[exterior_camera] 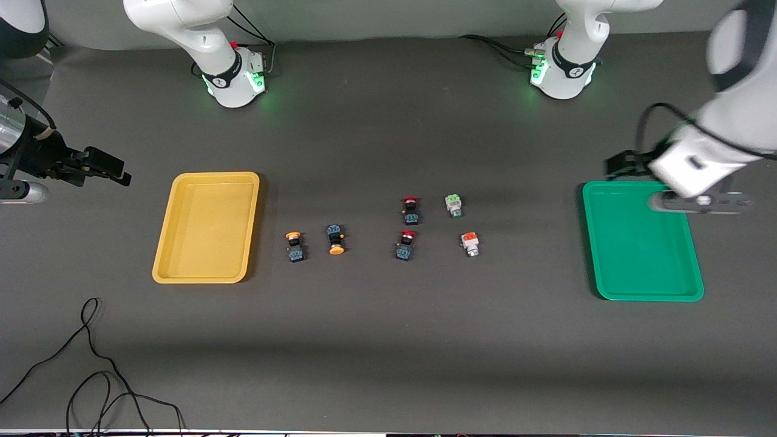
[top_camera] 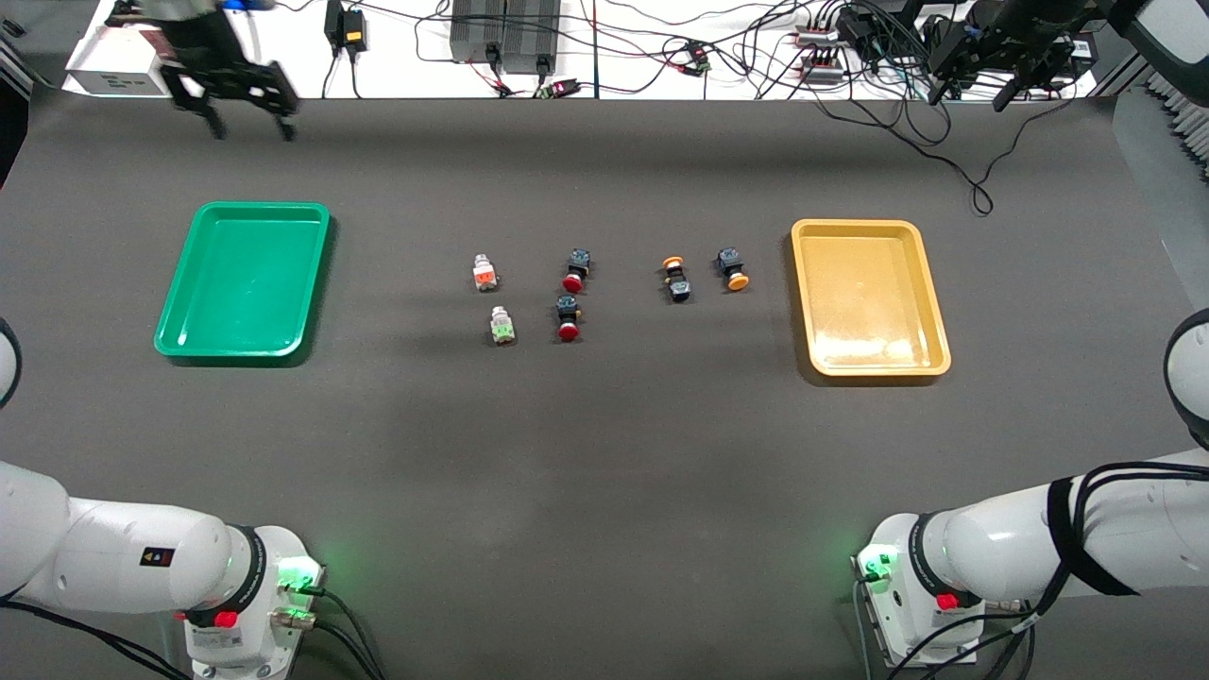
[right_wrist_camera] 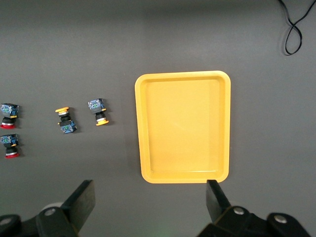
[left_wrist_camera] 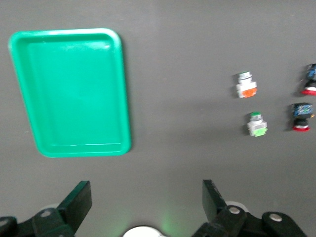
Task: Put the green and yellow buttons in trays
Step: 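Raise the left gripper and move it toward the green-capped buttons, then lower the left gripper onto the green-capped button with green base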
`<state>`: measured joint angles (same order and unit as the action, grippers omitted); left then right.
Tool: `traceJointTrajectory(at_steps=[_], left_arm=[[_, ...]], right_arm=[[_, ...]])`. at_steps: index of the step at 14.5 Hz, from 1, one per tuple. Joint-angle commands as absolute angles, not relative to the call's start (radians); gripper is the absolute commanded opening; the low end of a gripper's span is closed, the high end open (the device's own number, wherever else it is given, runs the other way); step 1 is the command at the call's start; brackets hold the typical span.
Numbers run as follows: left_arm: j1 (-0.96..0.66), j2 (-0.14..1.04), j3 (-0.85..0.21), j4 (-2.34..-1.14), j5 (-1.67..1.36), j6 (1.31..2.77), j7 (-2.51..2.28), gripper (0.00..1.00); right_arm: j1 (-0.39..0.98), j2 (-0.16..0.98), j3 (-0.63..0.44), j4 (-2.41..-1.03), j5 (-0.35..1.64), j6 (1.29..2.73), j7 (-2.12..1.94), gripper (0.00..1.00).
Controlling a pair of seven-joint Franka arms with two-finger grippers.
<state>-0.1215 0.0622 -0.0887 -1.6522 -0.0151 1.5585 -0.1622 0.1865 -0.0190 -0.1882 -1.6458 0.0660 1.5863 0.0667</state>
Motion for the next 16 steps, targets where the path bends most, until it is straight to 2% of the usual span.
traceJointTrajectory(at_steps=[1, 6, 9, 13, 16], left_arm=[[-0.272, 0.034, -0.103, -1.718, -0.011, 1.632, -0.34, 1.0], [-0.458, 0.038, -0.103, -1.726, -0.06, 1.687, -0.504, 1.0], [-0.509, 0.046, -0.103, -1.746, -0.061, 1.75, -0.583, 1.0], [-0.54, 0.055, -0.103, -1.926, -0.06, 1.968, -0.623, 1.0], [-0.558, 0.116, -0.103, -2.017, -0.049, 2.118, -0.655, 1.0]], right_arm=[[0.183, -0.02, -0.189, -1.629, 0.078, 1.565, 0.057, 1.0], [0.181, -0.023, -0.19, -1.628, 0.078, 1.556, 0.057, 1.0], [0.179, -0.023, -0.19, -1.628, 0.078, 1.551, 0.057, 1.0], [0.176, -0.026, -0.192, -1.628, 0.078, 1.539, 0.051, 1.0], [0.178, -0.025, -0.208, -1.626, 0.077, 1.528, 0.045, 1.0]])
